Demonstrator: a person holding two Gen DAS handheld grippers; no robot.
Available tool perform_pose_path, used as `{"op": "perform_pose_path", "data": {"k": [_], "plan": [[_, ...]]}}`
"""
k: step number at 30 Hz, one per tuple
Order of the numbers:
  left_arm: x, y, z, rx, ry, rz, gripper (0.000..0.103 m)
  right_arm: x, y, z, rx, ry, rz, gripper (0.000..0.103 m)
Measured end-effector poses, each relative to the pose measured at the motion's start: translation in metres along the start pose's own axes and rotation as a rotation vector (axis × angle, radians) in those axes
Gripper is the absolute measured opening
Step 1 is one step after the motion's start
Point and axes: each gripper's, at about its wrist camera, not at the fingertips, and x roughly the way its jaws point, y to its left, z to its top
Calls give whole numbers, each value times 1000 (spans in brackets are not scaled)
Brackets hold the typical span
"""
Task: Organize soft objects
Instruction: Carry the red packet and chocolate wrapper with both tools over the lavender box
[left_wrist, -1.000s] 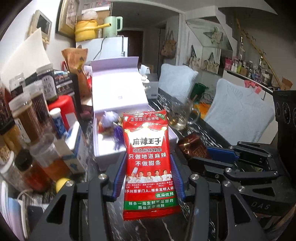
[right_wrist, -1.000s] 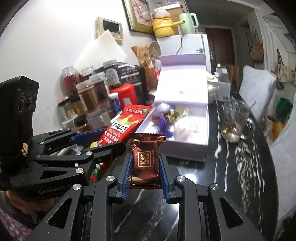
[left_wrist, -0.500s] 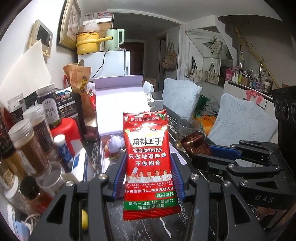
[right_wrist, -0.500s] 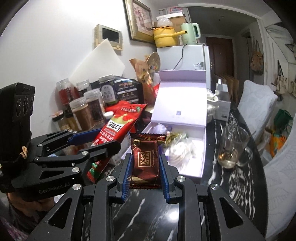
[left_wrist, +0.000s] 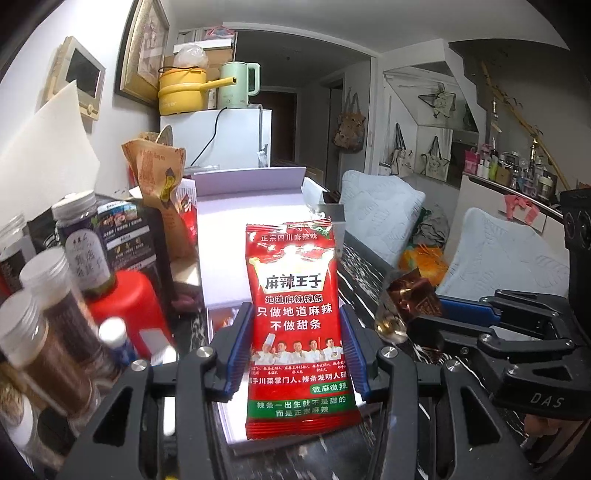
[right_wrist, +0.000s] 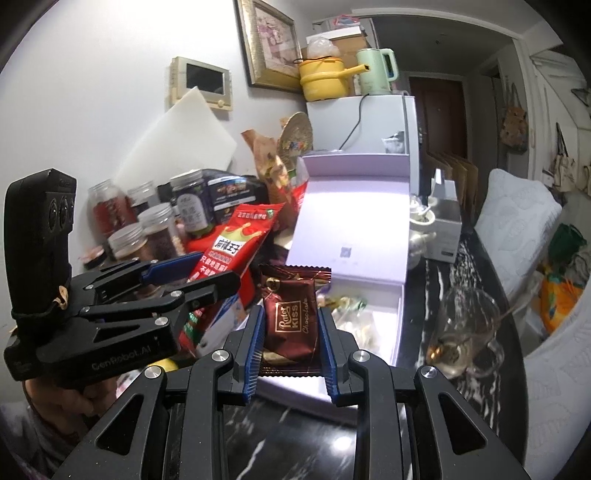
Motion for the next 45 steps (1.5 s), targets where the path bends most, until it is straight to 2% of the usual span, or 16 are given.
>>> {"op": "perform_pose_path", "data": {"k": [12, 21, 25, 35, 45], "plan": [[54, 9, 31, 16, -11, 8, 46, 36, -34, 36, -10, -9, -33, 28], [93, 23, 38, -13, 0, 39, 46, 70, -57, 52, 7, 0, -40, 28], [113, 34, 34, -48, 34, 53, 46, 89, -65, 50, 26, 33, -46, 28], [155, 35, 14, -14, 194, 43, 46, 133, -80, 35, 83, 115, -31, 28], [180, 29, -3, 5, 281, 40, 46, 157, -93, 17, 125, 192, -36, 28]]}}
